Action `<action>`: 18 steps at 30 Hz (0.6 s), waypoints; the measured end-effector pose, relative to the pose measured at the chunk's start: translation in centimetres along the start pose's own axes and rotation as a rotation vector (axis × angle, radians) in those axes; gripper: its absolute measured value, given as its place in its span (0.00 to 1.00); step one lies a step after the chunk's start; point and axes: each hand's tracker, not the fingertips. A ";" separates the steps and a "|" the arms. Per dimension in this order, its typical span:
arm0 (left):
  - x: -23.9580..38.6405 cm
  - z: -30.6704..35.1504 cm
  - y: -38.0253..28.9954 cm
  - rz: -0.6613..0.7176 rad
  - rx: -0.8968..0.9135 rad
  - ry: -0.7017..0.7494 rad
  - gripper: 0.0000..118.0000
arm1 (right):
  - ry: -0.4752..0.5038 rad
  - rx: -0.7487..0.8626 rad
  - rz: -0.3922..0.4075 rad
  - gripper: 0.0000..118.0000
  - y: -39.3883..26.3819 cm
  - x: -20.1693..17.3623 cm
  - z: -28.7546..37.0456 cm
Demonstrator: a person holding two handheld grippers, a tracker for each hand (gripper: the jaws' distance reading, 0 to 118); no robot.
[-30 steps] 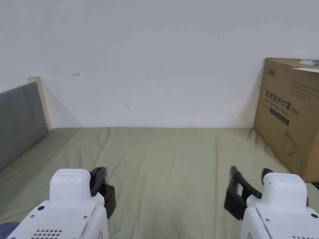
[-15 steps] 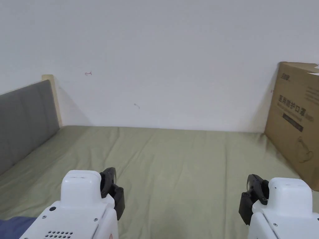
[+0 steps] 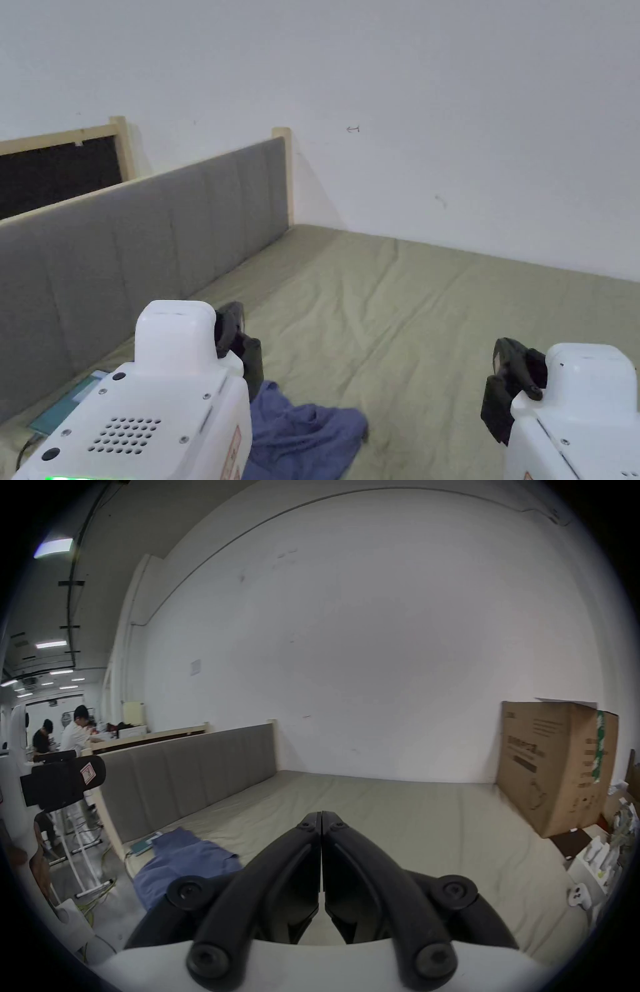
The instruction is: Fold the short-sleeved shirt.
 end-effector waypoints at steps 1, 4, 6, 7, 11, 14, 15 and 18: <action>-0.8 0.1 -0.2 -0.002 0.000 0.026 0.00 | 0.013 -0.009 0.001 0.01 -0.2 -0.5 -0.3; -2.5 -0.3 -0.6 0.016 -0.023 0.063 0.00 | 0.038 -0.024 0.018 0.01 -0.6 -1.6 -1.0; -3.3 -0.8 -1.0 0.037 -0.039 0.072 0.00 | 0.046 -0.030 0.030 0.01 -0.8 -1.9 -1.4; -3.6 -1.1 -1.2 0.037 -0.045 0.078 0.00 | 0.047 -0.036 0.032 0.01 -0.9 -2.0 -1.7; -3.9 -3.2 -2.7 0.022 -0.129 0.098 0.00 | 0.052 -0.064 0.033 0.01 -1.3 -2.2 -2.6; -4.3 -5.3 -4.9 0.052 -0.192 0.078 0.00 | 0.046 -0.085 0.047 0.01 -1.8 -2.1 -3.3; -4.2 -6.2 -5.8 0.057 -0.232 0.076 0.00 | 0.043 -0.092 0.052 0.01 -2.0 -2.1 -3.5; -4.4 -9.2 -8.7 0.043 -0.329 0.086 0.00 | 0.036 -0.118 0.060 0.01 -2.6 -1.9 -4.3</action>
